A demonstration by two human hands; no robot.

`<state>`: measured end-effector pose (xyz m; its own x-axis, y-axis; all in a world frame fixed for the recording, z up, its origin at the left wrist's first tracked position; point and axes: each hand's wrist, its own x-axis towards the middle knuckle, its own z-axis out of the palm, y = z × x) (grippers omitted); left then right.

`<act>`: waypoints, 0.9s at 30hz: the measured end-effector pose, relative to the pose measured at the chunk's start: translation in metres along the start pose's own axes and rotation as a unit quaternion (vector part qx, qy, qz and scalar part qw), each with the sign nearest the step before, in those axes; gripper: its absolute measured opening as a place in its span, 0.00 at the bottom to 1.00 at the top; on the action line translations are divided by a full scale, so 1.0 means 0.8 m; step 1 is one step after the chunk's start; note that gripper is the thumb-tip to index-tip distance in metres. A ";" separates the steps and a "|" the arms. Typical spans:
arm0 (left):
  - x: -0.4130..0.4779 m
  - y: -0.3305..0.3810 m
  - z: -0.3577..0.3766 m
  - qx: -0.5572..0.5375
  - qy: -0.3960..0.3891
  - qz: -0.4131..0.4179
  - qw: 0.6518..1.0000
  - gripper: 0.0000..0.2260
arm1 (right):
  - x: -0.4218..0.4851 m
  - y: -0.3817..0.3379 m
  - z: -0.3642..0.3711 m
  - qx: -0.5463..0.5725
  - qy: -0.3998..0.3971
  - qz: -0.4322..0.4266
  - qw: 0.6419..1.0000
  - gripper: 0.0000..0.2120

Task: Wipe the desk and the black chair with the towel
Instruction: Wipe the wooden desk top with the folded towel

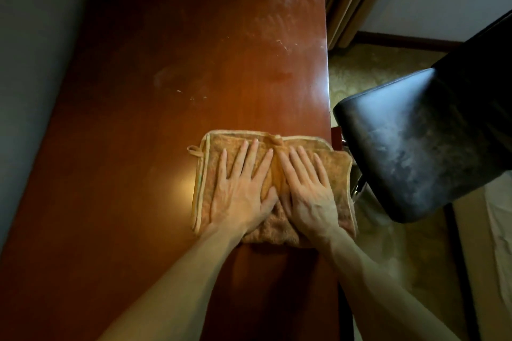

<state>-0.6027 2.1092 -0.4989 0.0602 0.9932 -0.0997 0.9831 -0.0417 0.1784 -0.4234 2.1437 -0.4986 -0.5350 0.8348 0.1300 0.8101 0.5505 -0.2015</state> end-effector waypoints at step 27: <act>-0.325 -0.117 0.001 0.023 -0.011 -0.110 0.994 0.32 | -0.136 -0.241 0.021 -0.003 -0.146 -0.061 0.987 0.35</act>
<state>-0.7102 1.8544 -0.4903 -0.1534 0.9764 -0.1521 0.9797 0.1704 0.1058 -0.5252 1.9467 -0.4899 -0.6748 0.7261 -0.1323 0.7359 0.6483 -0.1955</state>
